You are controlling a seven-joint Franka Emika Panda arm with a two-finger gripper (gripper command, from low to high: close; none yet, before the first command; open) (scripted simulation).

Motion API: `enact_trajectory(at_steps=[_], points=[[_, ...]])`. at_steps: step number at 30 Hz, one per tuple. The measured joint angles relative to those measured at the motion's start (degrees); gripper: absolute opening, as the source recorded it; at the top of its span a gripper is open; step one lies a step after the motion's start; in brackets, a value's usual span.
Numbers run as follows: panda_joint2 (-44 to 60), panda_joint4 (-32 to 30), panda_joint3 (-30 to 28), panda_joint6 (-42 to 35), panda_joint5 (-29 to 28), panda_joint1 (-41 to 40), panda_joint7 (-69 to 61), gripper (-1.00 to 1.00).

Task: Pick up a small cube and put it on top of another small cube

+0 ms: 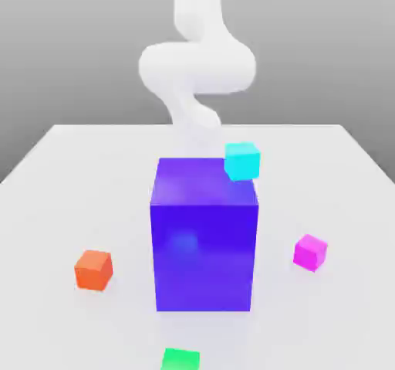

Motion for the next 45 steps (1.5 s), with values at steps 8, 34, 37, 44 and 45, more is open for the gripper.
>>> enact_trajectory(at_steps=[8,34,37,44,45], points=[[9.4,-7.5,-1.7,7.2,-1.1,10.8,-19.7,0.0],[39.2,-31.5,-3.3,30.1,-0.2,41.2,-85.2,0.0],[43.9,-32.5,-2.6,33.8,0.8,42.8,-90.0,0.0],[57.6,-30.2,0.3,45.0,2.8,40.3,-92.1,-1.0],[57.6,-30.2,0.3,45.0,2.8,40.3,-92.1,-1.0]])
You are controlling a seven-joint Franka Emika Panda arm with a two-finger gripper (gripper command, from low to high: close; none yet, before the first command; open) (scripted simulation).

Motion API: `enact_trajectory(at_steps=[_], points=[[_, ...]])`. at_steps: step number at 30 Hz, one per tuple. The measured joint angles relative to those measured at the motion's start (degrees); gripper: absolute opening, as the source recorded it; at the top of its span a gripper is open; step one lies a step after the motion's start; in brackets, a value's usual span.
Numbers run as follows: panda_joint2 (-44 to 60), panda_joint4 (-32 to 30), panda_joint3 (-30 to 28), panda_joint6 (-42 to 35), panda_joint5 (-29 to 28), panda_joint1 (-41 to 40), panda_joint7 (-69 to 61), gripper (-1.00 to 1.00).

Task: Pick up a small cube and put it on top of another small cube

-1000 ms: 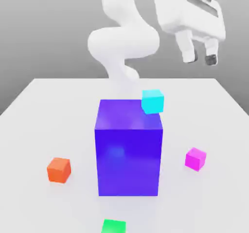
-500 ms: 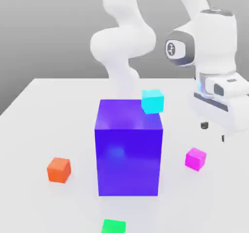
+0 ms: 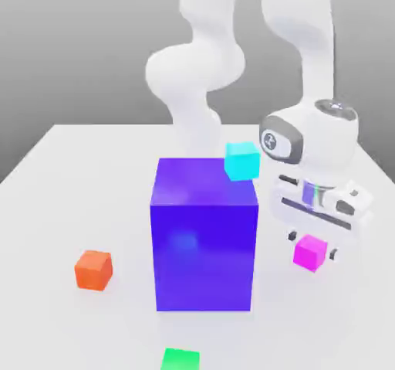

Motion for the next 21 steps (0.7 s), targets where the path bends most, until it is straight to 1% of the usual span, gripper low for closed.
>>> enact_trajectory(at_steps=[6,14,16,19,20,21], points=[[0.1,0.0,0.1,-0.1,0.1,-0.1,-0.1,-1.0],[-14.6,-2.6,-1.2,-12.1,-2.3,0.5,2.2,-1.0],[-15.0,-0.7,-2.7,-13.7,-2.8,1.3,5.4,-1.0],[-14.1,4.1,-7.9,-15.7,-2.9,4.0,9.7,-1.0],[-13.7,5.5,-9.8,-16.3,-2.7,3.4,10.9,-1.0],[-13.3,7.0,-11.6,-17.0,-2.5,0.9,12.2,-1.0]])
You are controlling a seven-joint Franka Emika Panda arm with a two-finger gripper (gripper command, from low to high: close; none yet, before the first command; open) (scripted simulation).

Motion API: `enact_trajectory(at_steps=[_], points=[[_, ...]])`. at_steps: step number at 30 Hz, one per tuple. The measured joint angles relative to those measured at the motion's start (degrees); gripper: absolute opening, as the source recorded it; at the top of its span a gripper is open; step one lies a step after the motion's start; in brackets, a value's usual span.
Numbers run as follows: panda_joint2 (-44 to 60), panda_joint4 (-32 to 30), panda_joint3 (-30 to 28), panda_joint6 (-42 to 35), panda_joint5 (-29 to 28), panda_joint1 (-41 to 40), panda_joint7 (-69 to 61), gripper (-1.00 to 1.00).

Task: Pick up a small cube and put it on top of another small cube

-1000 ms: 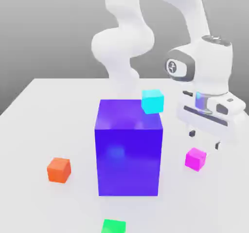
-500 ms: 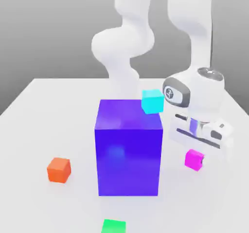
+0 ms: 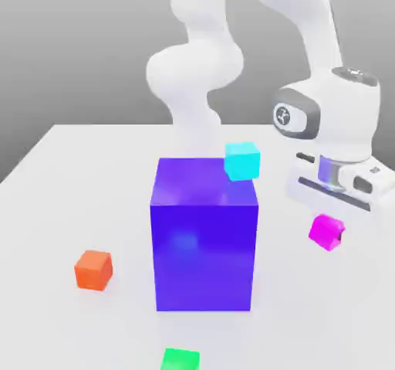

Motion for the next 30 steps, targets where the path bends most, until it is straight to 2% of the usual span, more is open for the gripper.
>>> enact_trajectory(at_steps=[3,8,15,19,20,26,30], points=[[2.5,7.0,-4.5,-3.1,1.2,-7.9,5.6,-1.0],[7.2,17.4,-10.1,-8.7,4.2,-13.4,14.7,-1.0],[13.0,23.6,-14.1,-15.6,11.4,-19.5,19.1,-1.0],[20.1,25.1,-10.8,-10.7,17.3,-22.9,15.7,-1.0],[21.4,25.2,-10.1,-9.8,18.4,-23.5,14.9,1.0],[22.1,25.3,-9.7,-9.2,18.9,-23.8,14.6,1.0],[16.2,24.8,-12.7,-13.9,14.0,-21.6,18.1,1.0]])
